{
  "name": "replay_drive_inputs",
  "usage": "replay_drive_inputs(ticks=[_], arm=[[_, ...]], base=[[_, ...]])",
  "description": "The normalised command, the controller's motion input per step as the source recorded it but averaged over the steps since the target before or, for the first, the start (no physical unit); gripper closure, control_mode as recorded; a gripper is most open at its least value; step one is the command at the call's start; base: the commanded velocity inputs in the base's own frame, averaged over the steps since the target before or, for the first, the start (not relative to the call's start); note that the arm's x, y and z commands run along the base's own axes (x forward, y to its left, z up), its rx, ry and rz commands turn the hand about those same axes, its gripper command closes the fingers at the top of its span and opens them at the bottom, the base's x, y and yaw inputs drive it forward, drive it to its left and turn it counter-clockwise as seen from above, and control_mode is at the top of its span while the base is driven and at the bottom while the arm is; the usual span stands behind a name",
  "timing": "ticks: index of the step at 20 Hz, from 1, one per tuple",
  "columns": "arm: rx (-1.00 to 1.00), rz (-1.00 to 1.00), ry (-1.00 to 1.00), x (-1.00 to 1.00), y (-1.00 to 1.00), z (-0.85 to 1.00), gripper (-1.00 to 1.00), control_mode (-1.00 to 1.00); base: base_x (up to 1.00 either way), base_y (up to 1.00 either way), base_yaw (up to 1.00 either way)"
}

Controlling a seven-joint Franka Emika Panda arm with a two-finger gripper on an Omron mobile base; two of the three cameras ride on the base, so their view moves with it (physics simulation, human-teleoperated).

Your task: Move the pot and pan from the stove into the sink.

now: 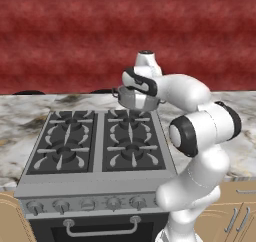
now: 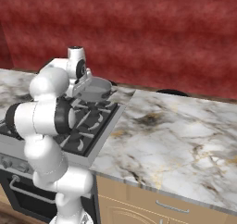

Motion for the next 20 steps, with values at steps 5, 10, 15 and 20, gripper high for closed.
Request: replay_drive_inputs(ticks=[5,10,15,20], arm=[[0.0,0.04,-0.01,-0.93,0.0,0.18,1.0,-1.0],[-0.04,0.08,-0.05,-1.0,0.04,0.07,1.0,-1.0],[-0.07,0.11,-0.1,-0.89,0.04,0.13,1.0,-1.0],[-0.1,0.12,-0.18,-0.76,0.02,0.24,1.0,-1.0]], base=[[0.0,0.0,0.0],[0.0,0.0,0.0],[0.0,0.0,0.0],[0.0,0.0,0.0]])
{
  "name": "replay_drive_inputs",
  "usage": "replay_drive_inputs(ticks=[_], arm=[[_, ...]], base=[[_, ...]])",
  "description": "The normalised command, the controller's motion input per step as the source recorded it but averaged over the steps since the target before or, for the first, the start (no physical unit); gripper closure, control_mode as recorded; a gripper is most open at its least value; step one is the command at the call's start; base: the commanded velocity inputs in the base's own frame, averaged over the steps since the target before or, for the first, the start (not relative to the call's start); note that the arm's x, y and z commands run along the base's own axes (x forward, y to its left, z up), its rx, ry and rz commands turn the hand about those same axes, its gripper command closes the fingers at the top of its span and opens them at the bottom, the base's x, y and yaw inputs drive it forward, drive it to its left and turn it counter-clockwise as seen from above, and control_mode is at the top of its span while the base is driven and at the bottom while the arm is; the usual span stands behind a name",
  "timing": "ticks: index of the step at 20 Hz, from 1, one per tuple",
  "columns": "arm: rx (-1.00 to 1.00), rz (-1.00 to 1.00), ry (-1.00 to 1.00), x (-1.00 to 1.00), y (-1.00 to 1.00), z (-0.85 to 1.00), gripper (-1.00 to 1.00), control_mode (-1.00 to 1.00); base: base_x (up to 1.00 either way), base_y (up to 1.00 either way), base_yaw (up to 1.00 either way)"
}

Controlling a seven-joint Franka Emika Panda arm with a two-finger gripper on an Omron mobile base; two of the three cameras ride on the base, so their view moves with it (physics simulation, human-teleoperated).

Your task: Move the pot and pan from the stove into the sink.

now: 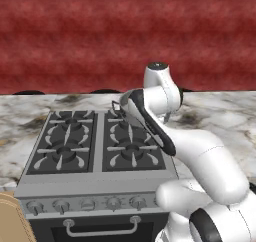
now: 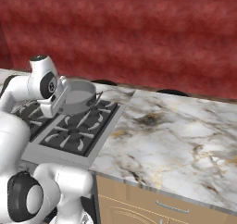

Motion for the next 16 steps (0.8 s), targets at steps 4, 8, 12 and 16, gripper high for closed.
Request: replay_drive_inputs(ticks=[4,8,12,16], arm=[[-0.08,0.12,-0.19,-0.75,0.04,0.14,1.0,-1.0],[-0.01,0.04,-0.08,-0.3,0.0,0.01,1.0,-1.0],[0.0,0.0,0.0,0.0,0.0,0.0,1.0,-1.0],[0.0,0.0,0.0,0.0,0.0,0.0,1.0,-1.0]], base=[[0.0,0.0,0.0],[0.0,0.0,0.0],[0.0,0.0,0.0],[0.0,0.0,0.0]])
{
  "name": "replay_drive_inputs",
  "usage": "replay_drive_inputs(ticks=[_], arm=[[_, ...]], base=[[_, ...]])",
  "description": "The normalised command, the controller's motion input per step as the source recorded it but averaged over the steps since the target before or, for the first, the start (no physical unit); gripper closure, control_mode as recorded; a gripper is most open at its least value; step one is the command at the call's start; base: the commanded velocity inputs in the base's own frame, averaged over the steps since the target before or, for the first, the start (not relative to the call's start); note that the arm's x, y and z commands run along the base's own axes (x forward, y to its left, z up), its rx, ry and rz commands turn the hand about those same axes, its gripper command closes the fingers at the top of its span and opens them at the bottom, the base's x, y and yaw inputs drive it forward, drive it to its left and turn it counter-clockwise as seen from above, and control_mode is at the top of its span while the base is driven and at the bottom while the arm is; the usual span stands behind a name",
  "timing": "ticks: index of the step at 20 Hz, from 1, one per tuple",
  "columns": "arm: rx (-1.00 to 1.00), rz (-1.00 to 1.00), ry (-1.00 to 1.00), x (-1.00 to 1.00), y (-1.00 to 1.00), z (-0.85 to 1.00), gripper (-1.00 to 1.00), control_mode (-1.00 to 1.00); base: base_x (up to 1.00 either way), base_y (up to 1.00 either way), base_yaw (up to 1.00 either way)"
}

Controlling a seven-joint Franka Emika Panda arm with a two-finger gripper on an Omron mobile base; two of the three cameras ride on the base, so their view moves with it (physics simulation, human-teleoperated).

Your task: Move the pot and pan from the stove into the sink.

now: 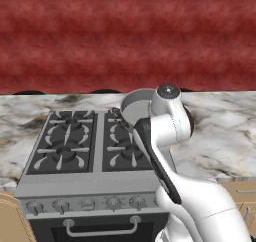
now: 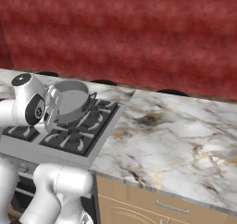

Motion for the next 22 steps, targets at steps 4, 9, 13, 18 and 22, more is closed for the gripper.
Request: replay_drive_inputs(ticks=[4,9,13,18,22], arm=[[0.0,0.0,0.0,-0.04,0.0,-0.01,1.0,-1.0],[0.0,0.0,0.0,0.0,0.0,0.0,1.0,1.0],[0.0,0.0,0.0,0.0,0.0,0.0,1.0,1.0],[0.0,0.0,0.0,0.0,0.0,0.0,1.0,1.0],[0.0,0.0,0.0,0.0,0.0,0.0,1.0,1.0]], base=[[0.0,0.0,0.0],[-0.57,0.0,0.0],[-0.7,0.0,0.0],[-0.56,0.0,0.01],[-0.13,0.0,0.0]])
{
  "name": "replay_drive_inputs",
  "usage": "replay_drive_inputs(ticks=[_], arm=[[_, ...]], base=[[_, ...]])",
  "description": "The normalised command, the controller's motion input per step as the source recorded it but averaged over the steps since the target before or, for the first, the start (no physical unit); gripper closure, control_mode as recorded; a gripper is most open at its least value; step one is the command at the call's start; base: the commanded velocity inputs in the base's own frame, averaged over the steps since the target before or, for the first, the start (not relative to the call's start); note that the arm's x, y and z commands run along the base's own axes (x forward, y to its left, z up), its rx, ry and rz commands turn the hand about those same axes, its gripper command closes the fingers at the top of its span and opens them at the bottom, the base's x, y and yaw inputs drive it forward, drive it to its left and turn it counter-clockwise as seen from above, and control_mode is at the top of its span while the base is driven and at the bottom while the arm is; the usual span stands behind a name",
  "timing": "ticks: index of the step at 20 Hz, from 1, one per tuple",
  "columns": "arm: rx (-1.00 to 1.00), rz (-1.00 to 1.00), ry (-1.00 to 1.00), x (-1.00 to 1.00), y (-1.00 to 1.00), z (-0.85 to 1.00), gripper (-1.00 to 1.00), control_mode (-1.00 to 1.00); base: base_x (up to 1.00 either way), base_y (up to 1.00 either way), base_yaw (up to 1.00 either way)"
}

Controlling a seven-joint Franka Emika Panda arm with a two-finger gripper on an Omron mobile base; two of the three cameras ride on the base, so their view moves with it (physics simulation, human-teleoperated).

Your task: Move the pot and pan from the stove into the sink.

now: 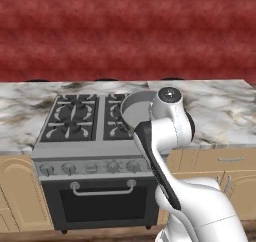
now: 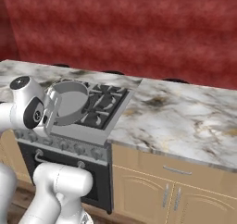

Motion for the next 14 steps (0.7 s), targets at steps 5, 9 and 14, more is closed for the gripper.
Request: replay_drive_inputs(ticks=[5,9,14], arm=[[0.0,0.0,0.0,0.0,0.0,0.0,1.0,1.0],[0.0,0.0,0.0,0.0,0.0,0.0,1.0,1.0],[0.0,0.0,0.0,0.0,0.0,0.0,1.0,1.0]], base=[[-0.02,-0.04,0.09],[-0.19,-0.19,0.3],[-0.26,-0.21,0.39]])
